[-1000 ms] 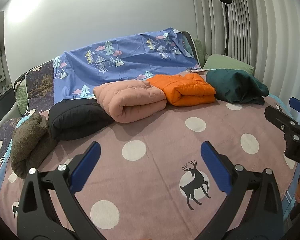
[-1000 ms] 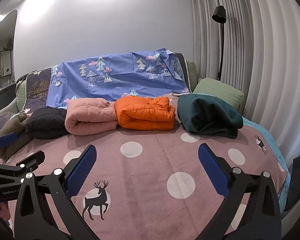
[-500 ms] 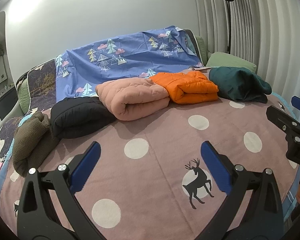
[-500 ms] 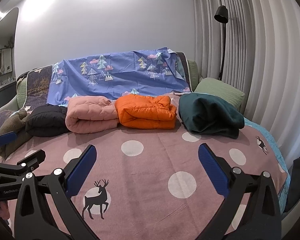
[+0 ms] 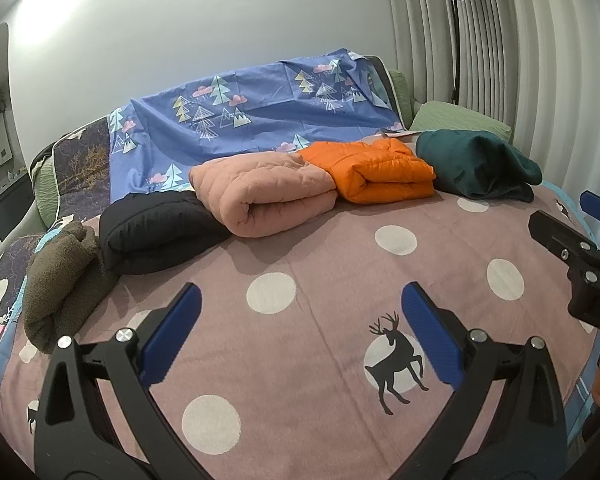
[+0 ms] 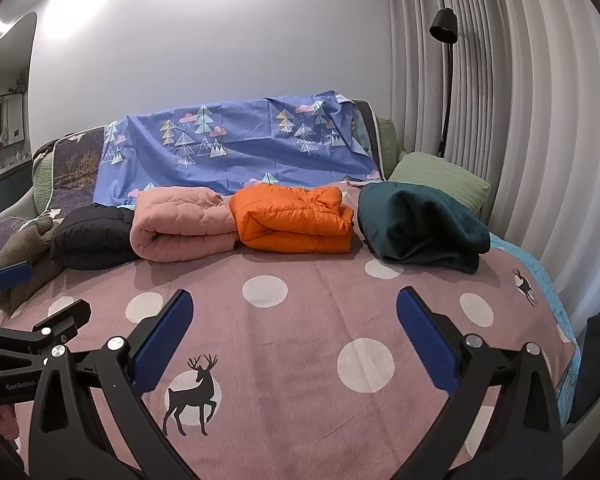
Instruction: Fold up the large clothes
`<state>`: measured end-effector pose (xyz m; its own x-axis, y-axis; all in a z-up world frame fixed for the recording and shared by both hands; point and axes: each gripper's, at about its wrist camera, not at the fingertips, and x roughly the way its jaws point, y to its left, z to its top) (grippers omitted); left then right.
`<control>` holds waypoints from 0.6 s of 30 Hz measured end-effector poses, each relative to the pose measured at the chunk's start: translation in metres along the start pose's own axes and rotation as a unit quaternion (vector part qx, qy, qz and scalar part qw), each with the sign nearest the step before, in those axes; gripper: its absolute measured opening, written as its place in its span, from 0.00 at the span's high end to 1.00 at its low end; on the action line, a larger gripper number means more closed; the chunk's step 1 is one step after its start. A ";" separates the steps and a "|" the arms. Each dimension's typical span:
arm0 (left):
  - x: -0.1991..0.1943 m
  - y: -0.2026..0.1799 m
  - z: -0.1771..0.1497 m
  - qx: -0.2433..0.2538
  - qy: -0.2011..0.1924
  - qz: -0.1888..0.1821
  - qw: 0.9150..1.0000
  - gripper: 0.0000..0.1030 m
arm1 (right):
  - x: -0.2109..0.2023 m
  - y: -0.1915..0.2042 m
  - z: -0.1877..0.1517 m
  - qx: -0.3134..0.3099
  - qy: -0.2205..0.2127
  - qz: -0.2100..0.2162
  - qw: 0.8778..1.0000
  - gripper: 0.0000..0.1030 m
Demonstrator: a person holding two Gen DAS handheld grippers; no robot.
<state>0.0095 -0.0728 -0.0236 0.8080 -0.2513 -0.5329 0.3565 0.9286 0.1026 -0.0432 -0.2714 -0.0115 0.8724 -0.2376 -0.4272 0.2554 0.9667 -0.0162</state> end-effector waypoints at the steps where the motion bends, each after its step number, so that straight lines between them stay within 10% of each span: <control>1: 0.000 0.000 0.000 0.000 0.001 0.000 1.000 0.02 | 0.000 0.000 0.000 0.000 0.000 0.000 1.000 0.01; 18: 0.001 0.001 -0.002 0.000 0.003 -0.004 1.000 0.02 | 0.002 0.000 0.001 -0.002 0.002 0.000 1.000 0.01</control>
<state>0.0100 -0.0712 -0.0262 0.8024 -0.2563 -0.5389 0.3622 0.9269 0.0985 -0.0409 -0.2716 -0.0120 0.8703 -0.2372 -0.4316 0.2539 0.9670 -0.0194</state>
